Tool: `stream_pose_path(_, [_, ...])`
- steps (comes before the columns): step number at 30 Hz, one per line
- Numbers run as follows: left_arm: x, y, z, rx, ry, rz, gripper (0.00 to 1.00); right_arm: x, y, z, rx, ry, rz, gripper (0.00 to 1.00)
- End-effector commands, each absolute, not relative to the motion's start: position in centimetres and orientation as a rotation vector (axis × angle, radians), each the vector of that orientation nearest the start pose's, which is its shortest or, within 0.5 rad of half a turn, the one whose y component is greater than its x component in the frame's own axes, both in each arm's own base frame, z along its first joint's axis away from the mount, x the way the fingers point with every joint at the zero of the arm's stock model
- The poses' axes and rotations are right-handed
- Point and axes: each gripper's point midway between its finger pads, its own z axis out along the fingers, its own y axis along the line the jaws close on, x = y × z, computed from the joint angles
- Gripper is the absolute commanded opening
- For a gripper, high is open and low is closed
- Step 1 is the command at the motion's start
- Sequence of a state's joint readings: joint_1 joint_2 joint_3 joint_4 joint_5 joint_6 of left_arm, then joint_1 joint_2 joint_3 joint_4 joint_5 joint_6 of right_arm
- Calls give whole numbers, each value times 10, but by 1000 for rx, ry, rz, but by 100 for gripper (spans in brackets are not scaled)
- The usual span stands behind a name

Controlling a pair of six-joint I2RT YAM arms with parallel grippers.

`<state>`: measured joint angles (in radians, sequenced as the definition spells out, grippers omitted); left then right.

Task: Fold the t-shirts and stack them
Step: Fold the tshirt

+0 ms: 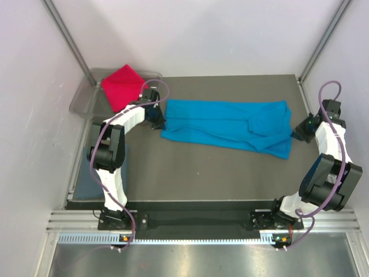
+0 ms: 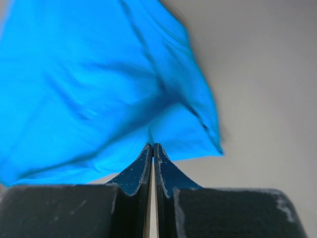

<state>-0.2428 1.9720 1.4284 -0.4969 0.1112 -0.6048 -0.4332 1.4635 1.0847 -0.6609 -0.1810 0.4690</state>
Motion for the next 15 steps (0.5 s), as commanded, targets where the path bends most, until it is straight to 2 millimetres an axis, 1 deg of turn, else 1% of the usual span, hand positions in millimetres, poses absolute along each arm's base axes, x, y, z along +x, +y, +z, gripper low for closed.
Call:
stream_pose_path(1, [450, -146, 77, -411, 2555, -420, 0, 374, -96, 174, 966, 2187, 309, 0])
stream_pose_path(2, [451, -146, 76, -412, 2557, -417, 0, 381, -96, 187, 948, 2162, 313, 0])
stream_pose_path(4, [455, -148, 79, -414, 2552, -424, 0, 387, -94, 191, 948, 2161, 326, 0])
stream_pose_path(5, [456, -147, 78, -417, 2553, -425, 0, 391, -95, 196, 943, 2152, 325, 0])
stream_pose_path(12, [468, -141, 90, -467, 2500, -422, 0, 405, -90, 196, 919, 2146, 363, 0])
stream_pose_path(15, [474, -138, 93, -488, 2477, -423, 0, 412, -87, 191, 913, 2162, 384, 0])
